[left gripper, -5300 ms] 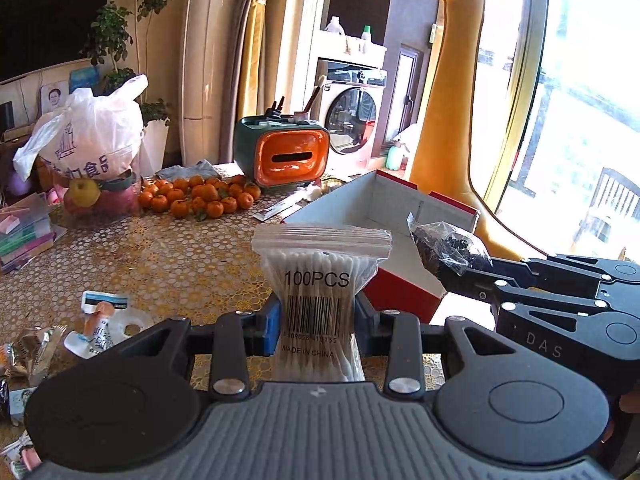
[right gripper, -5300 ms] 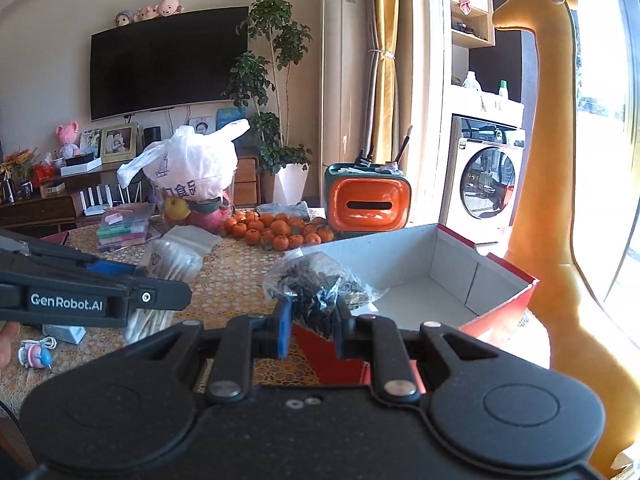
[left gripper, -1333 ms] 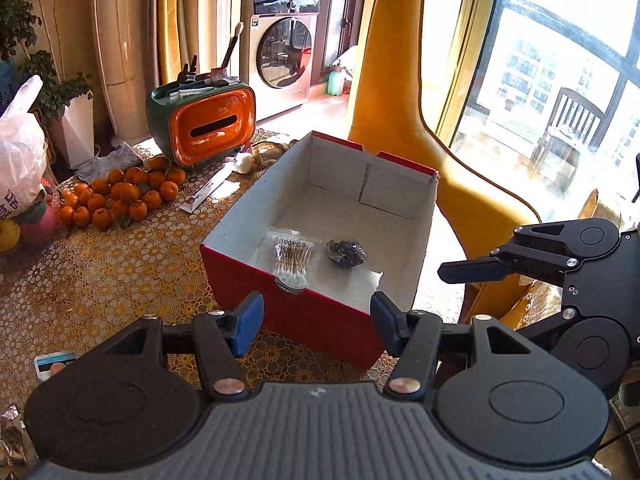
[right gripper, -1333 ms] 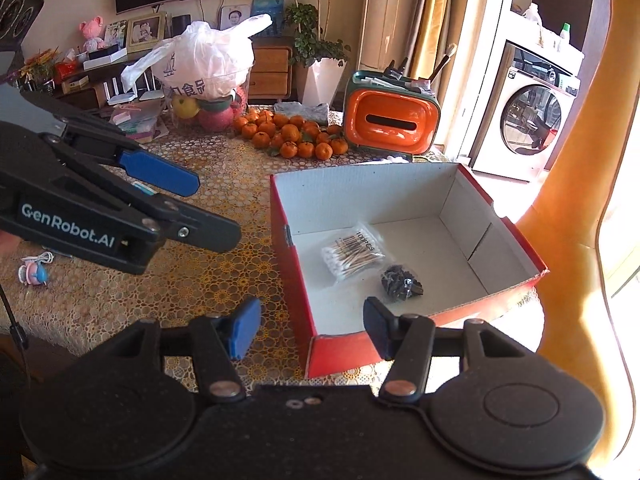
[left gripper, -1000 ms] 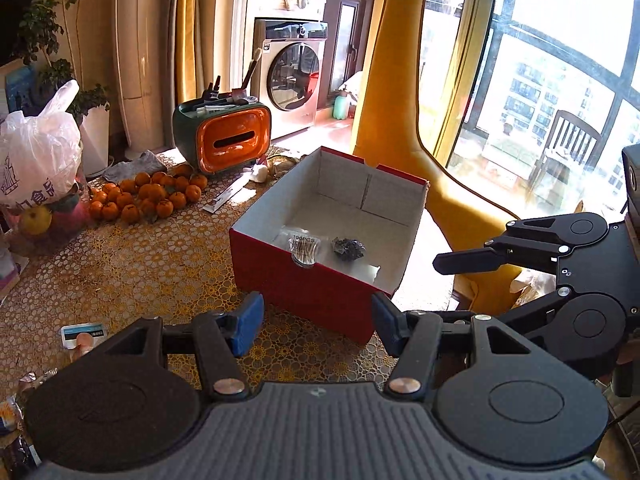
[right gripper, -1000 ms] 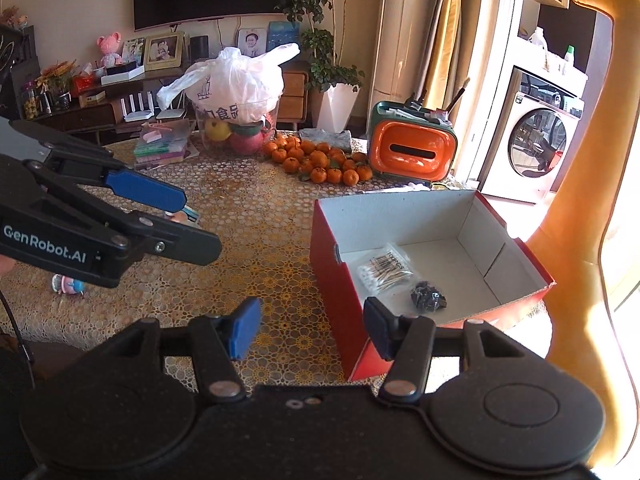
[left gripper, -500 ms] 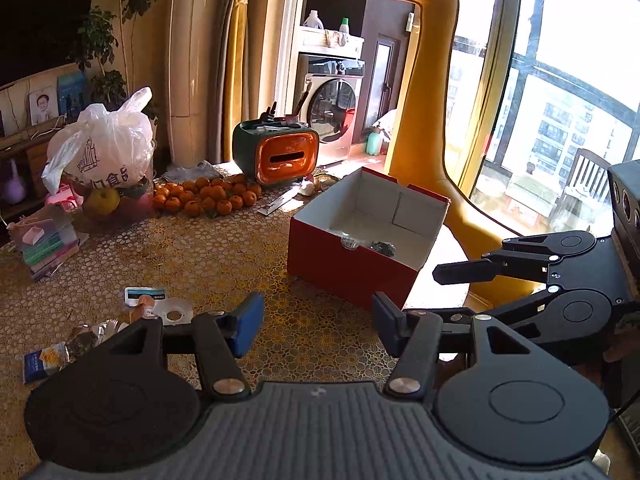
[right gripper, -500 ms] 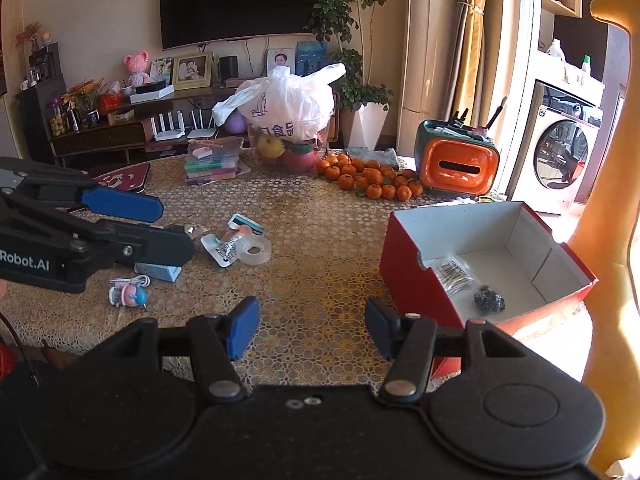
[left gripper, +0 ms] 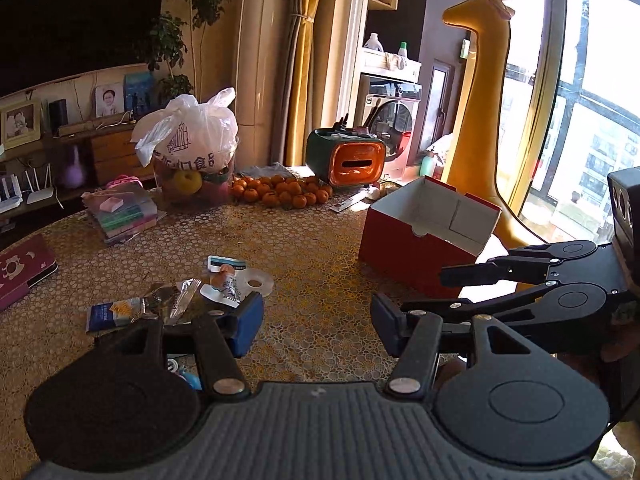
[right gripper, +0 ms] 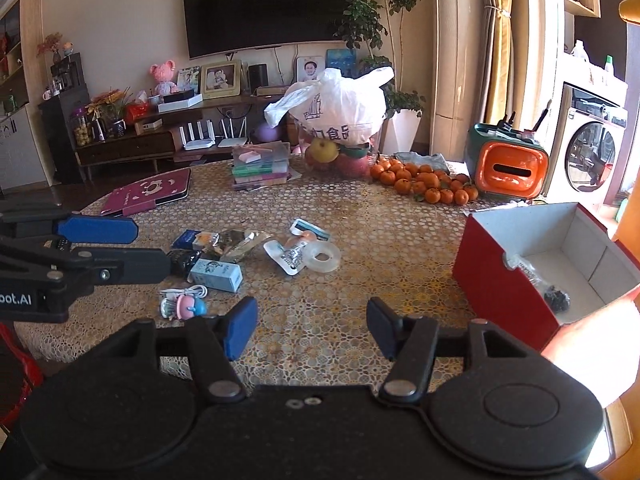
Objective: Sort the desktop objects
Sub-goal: 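Withdraw both tools from the box back toward the table items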
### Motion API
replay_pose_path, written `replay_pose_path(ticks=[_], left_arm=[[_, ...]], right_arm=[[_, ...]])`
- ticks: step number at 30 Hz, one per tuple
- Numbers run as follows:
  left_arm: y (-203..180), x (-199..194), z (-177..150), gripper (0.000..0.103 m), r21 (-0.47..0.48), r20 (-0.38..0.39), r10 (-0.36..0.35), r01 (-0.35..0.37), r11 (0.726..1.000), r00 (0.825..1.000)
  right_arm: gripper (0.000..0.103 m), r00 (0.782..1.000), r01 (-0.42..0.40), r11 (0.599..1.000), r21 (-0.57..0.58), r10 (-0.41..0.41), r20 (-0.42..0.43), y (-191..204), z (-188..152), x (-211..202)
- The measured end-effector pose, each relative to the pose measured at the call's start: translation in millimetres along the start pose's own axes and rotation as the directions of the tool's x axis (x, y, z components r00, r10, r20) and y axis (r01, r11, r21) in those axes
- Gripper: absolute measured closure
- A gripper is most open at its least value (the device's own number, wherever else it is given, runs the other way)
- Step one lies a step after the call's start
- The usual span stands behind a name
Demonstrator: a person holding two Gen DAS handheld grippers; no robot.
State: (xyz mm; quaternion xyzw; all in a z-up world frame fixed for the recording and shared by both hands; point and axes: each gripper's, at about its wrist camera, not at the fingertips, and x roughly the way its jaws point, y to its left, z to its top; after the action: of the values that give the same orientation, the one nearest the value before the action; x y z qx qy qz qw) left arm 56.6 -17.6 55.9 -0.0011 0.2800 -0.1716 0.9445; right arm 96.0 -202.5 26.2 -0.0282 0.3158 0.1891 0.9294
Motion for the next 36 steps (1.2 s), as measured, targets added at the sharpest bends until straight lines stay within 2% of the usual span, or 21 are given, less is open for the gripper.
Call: replay_pose_path(ticks=[6,10,13,15,18,22,27,29,36], left_arm=[[24.1,-13.5,-23.3,0.038,-0.009,0.010,0.060,-0.060,0.998,0.998],[41.8,-16.0,-36.5,0.028,-0.041,0.009,0.087,-0.087,0.995,0.996],[55.5,-17.0,-46.3,0.027,-0.065,0.006,0.103,-0.103,0.993,0.995],[63.7,-16.7,-51.6,0.026,-0.084,0.001,0.109,-0.108,0.991,0.994],[74.2,-15.2,-58.6,0.021,-0.101,-0.005,0.119,-0.119,0.988,0.993],[80.6,-11.4,-65.9,0.018,-0.085,-0.004,0.141,-0.141,0.986,0.990],[87.9,-0.9,-74.2,0.013,-0.082,-0.018,0.159,-0.160,0.984,0.987],[93.7,3.6,-77.5,0.008,-0.102,-0.028,0.152,-0.154,0.983,0.988],[111.5,12.5,-84.8,0.007,-0.146,-0.037,0.161,-0.165,0.975,0.986]], right_arm=[[0.040,1.000,-0.019,1.000,-0.021,0.019,0.002,22.0,-1.6,15.8],[0.039,0.999,-0.034,0.999,-0.015,0.034,0.002,30.4,-1.4,26.1],[0.038,0.999,-0.041,0.999,-0.014,0.041,0.000,36.2,-2.4,34.2],[0.037,0.999,-0.047,0.999,-0.017,0.047,-0.003,38.9,-3.2,39.1],[0.029,0.999,-0.051,0.999,-0.019,0.051,0.001,42.9,-3.6,46.0],[0.027,0.999,-0.053,0.998,-0.022,0.053,-0.001,47.2,-2.7,56.6],[0.026,0.997,-0.070,0.997,-0.016,0.070,-0.014,51.4,-2.8,69.6],[0.026,0.997,-0.076,0.997,-0.022,0.076,-0.021,54.1,-4.2,74.5],[0.026,0.995,-0.090,0.995,-0.041,0.088,-0.039,61.2,-6.9,89.0]])
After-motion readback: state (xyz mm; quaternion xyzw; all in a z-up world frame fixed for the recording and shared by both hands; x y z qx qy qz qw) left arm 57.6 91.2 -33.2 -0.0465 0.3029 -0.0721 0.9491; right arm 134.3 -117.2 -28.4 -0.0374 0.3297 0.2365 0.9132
